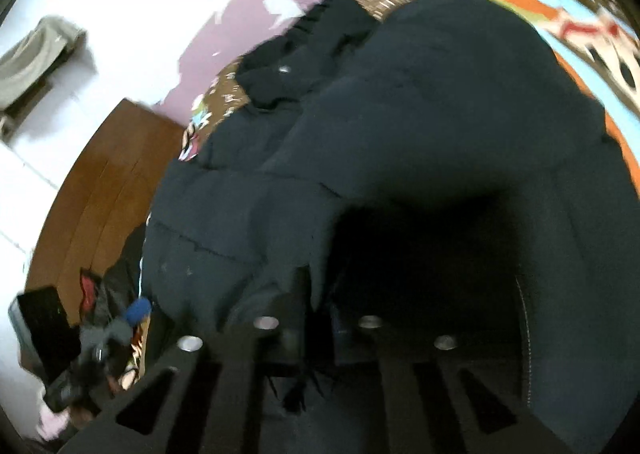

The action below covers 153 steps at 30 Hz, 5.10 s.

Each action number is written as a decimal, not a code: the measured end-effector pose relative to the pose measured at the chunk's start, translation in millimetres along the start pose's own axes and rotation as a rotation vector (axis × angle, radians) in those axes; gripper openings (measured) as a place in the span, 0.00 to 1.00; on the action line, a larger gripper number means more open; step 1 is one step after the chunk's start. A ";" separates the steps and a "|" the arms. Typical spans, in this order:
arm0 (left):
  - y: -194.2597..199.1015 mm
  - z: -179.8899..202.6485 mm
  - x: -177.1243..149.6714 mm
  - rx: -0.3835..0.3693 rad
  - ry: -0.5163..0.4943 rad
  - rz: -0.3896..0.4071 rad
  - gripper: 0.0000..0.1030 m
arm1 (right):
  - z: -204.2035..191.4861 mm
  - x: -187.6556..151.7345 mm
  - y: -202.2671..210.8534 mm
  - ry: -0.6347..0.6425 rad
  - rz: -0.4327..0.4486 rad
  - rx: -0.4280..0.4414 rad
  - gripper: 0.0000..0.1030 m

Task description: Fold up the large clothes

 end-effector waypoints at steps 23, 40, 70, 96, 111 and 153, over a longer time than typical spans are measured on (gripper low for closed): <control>24.5 -109.4 34.8 0.296 0.133 0.104 0.70 | 45.5 84.8 23.1 0.193 0.254 -0.377 0.21; -88.2 -74.7 43.9 0.234 -0.128 -0.032 0.70 | 28.2 60.2 -40.5 0.443 0.043 -0.445 0.66; -120.5 -86.3 5.8 0.359 -0.220 -0.041 0.98 | 54.6 26.6 -60.3 0.452 0.189 -0.362 0.82; -83.3 -87.1 46.5 0.184 -0.036 -0.049 0.98 | 42.5 57.3 -24.3 0.434 0.190 -0.261 0.99; -118.3 -95.2 227.9 0.151 -0.025 0.156 0.98 | -1.4 261.8 -82.5 0.452 0.214 -0.425 0.84; -215.8 -115.8 134.3 0.177 -0.176 -0.180 0.02 | 67.1 174.4 -146.5 0.590 0.012 -0.419 0.06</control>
Point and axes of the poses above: each gripper's, at about its wrist camera, not at the fingertips, and y roughly against the way its jaws point, z to its right, x to its top, the point moved 5 cm from there along -y, roughly the way its jaws point, and after that the axes turned 3 degrees about z, right-handed, at the moved point
